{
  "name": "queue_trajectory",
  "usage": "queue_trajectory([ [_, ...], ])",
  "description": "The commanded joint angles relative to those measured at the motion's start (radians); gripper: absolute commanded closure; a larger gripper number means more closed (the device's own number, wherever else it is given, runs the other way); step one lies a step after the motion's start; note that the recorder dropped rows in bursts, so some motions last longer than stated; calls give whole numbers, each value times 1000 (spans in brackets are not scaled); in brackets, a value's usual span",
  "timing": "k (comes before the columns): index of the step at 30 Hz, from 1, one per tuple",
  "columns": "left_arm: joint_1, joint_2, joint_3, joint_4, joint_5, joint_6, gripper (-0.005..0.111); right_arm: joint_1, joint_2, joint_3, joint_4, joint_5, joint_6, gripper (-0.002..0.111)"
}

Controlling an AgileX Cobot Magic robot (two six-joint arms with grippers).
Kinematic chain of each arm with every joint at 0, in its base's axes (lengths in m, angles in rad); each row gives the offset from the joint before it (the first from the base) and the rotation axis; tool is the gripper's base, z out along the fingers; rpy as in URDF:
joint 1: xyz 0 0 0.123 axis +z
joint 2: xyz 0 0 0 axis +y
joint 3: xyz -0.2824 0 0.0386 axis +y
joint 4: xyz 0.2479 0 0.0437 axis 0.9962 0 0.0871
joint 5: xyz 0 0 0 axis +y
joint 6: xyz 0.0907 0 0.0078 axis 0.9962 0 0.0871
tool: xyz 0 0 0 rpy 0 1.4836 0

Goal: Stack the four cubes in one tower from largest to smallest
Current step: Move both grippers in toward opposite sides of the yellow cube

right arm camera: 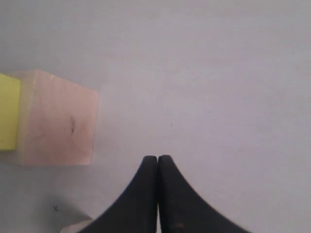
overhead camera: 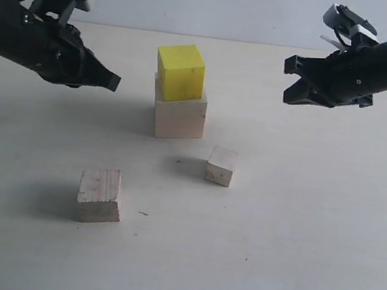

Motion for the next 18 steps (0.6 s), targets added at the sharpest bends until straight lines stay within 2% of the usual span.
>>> queue_trajectory([
  [1, 2, 64, -62, -17, -8, 1, 107, -2, 40, -60, 96, 44, -21, 108],
  [6, 2, 107, -98, -48, 8, 43, 107, 26, 91, -107, 111, 70, -26, 108],
  [14, 2, 114, -102, -243, 12, 278, 107, 124, 158, -177, 107, 74, -21, 108],
  [18, 2, 123, -102, -393, 22, 431, 107, 150, 176, -184, 105, 80, -21, 108],
])
